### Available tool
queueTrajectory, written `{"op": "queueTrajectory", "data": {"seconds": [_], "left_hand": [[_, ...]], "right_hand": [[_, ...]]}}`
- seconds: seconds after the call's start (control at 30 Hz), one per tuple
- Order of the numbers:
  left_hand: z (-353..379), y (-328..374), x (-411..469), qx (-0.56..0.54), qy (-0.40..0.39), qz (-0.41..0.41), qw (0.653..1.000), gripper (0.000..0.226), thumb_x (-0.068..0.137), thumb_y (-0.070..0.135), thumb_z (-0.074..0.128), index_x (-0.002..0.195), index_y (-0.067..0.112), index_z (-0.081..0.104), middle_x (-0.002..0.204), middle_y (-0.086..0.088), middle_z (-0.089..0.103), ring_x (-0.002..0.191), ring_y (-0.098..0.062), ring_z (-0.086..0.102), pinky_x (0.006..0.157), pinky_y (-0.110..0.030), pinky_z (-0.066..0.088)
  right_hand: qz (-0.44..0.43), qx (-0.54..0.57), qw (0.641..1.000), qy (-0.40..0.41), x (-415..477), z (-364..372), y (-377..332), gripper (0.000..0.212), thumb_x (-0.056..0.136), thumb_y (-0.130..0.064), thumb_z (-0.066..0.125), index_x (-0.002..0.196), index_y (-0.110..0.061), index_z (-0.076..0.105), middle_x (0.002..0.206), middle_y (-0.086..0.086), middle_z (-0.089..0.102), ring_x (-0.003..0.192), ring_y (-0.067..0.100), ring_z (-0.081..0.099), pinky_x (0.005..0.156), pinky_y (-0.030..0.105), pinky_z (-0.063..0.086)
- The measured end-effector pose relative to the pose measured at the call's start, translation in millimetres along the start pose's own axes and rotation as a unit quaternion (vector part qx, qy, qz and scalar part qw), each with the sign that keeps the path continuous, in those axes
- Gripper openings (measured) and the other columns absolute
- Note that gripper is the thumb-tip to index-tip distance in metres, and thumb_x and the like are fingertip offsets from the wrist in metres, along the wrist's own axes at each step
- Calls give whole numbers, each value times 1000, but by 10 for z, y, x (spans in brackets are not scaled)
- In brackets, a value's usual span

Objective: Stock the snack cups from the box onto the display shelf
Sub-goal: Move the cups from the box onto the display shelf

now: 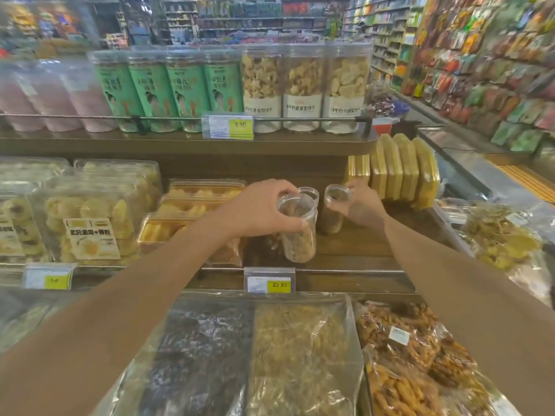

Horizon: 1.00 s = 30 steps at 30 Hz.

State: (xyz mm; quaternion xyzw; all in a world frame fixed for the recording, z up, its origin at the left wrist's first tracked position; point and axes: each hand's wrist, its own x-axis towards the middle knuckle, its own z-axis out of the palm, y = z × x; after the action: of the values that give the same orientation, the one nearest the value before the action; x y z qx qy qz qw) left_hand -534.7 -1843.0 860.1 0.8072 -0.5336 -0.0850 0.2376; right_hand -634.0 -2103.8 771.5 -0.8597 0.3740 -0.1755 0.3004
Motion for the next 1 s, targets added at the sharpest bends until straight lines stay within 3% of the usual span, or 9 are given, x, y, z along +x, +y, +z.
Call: {"op": "queueTrajectory", "data": {"seconds": [0.1, 0.27, 0.37, 0.43, 0.5, 0.67, 0.83, 1.0], "left_hand": [[40, -26, 71, -4, 13, 6, 1000, 60, 78, 59, 78, 130, 36, 59, 118, 16, 59, 100, 2, 56, 77, -17, 46], [56, 10, 158, -30, 7, 9, 999, 59, 77, 56, 79, 129, 35, 61, 117, 15, 59, 98, -5, 62, 73, -22, 56], [67, 92, 235, -16, 5, 21, 1000, 60, 78, 53, 79, 130, 33, 60, 116, 15, 58, 101, -3, 59, 81, -21, 50], [77, 171, 312, -12, 0, 29, 1000, 62, 79, 54, 79, 132, 32, 59, 118, 15, 58, 103, -4, 58, 83, -23, 48], [92, 258, 402, -1, -3, 39, 999, 65, 79, 55, 79, 136, 31, 58, 123, 14, 59, 105, -5, 59, 85, -24, 47], [227, 411, 678, 28, -28, 43, 998, 72, 80, 59, 78, 143, 32, 54, 140, 11, 57, 121, -12, 55, 100, -37, 49], [532, 397, 941, 113, -32, 31, 993, 73, 77, 68, 72, 142, 41, 52, 135, 4, 55, 127, -22, 48, 104, -49, 44], [753, 294, 1100, 169, -40, 15, 985, 76, 77, 71, 66, 143, 36, 54, 138, 2, 57, 131, -26, 47, 104, -50, 38]], "right_hand": [[9, 9, 1000, 2, 1, 93, 8, 75, 82, -42, 82, 141, -13, 46, 111, -3, 60, 95, 16, 58, 79, 31, 48], [5, 45, 999, 15, -2, 222, 70, 76, 81, -43, 83, 141, -18, 44, 104, -6, 62, 91, 11, 62, 74, 26, 50], [19, 42, 999, -6, -18, 180, 71, 89, 78, -36, 87, 150, -17, 38, 131, 4, 60, 117, 23, 60, 94, 37, 53], [23, 35, 999, -10, -60, 89, 115, 95, 74, -36, 90, 151, -18, 38, 136, 2, 57, 125, 25, 57, 101, 42, 52], [13, 32, 999, -7, -132, -33, 193, 90, 74, -33, 90, 147, -17, 41, 127, -3, 58, 120, 20, 58, 100, 39, 52], [26, 11, 1000, -1, -349, -339, 432, 85, 85, -33, 80, 155, -20, 34, 150, 3, 48, 132, 23, 52, 106, 41, 47], [46, 9, 999, 7, -514, -490, 597, 77, 89, -32, 72, 156, -23, 34, 153, 3, 47, 136, 23, 48, 110, 41, 43], [27, -2, 1000, -5, -598, -530, 760, 74, 90, -37, 71, 154, -23, 35, 152, 4, 47, 134, 24, 49, 110, 42, 44]]}}
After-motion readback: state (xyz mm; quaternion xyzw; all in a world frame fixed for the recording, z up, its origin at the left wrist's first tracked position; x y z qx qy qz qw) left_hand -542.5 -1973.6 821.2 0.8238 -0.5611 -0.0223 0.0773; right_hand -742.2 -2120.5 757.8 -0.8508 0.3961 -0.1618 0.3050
